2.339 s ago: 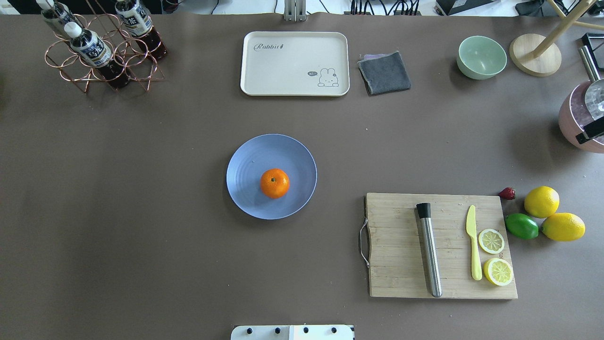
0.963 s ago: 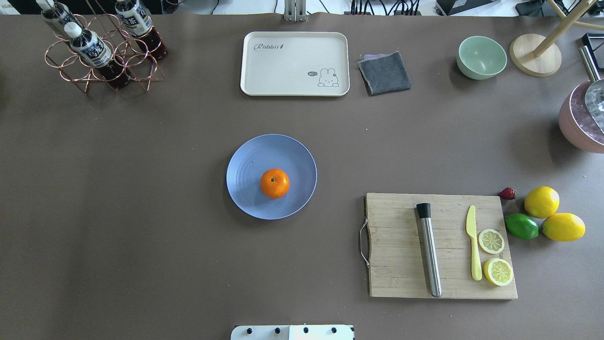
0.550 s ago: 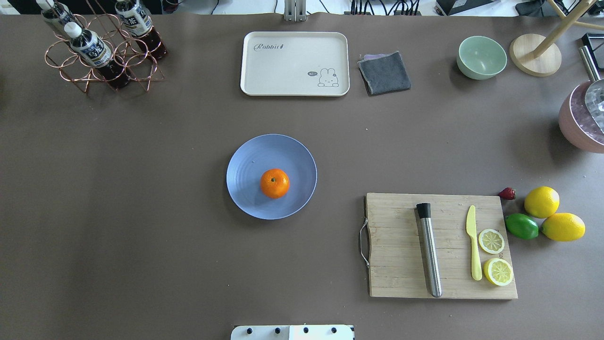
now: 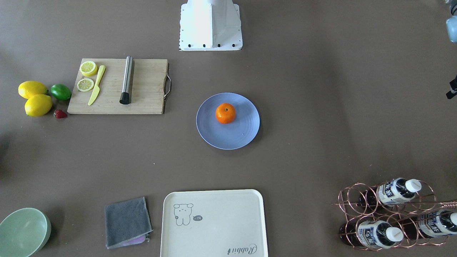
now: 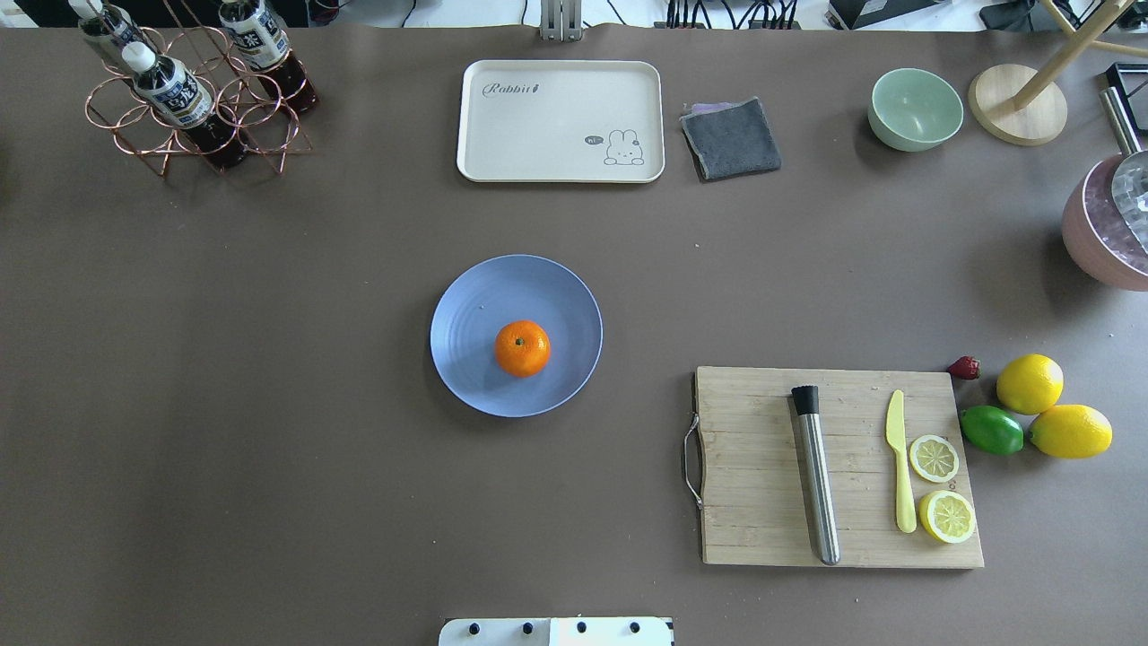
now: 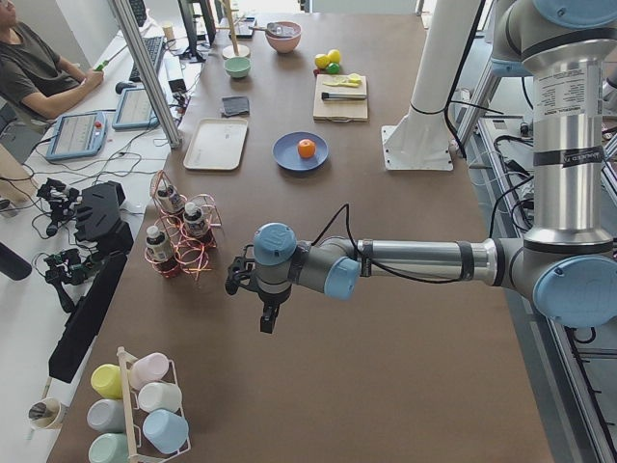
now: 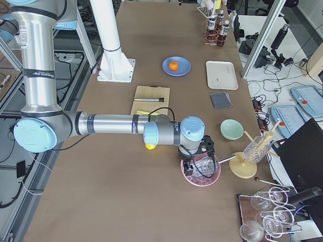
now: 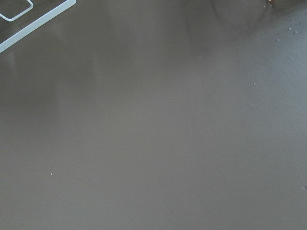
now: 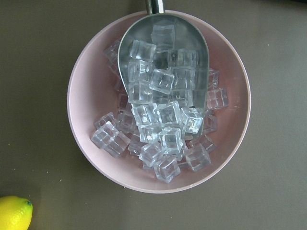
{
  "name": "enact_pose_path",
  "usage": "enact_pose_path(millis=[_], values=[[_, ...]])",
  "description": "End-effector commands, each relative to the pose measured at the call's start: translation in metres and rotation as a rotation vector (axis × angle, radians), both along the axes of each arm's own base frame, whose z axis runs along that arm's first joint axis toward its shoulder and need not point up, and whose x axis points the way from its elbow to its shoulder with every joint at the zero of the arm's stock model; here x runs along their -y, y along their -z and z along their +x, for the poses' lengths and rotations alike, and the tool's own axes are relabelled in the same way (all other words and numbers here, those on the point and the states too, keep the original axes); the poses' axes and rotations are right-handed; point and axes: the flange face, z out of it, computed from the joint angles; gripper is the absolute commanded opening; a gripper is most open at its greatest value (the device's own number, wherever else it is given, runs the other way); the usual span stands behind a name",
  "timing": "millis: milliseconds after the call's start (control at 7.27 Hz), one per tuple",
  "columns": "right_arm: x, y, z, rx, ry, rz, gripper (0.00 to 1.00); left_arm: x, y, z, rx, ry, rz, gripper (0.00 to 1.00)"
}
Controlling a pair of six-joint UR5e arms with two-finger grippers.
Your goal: Pick orange to plate
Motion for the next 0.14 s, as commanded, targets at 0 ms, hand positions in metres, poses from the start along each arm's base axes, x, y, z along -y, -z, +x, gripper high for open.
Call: enact_pose_path(millis=[0], values=[[0.0097,0.0040,-0.0052,-0.031,0.011,0.011,1.00,0.0012,0.0017,0.0001,0.001,0.000,0.004,0.97]])
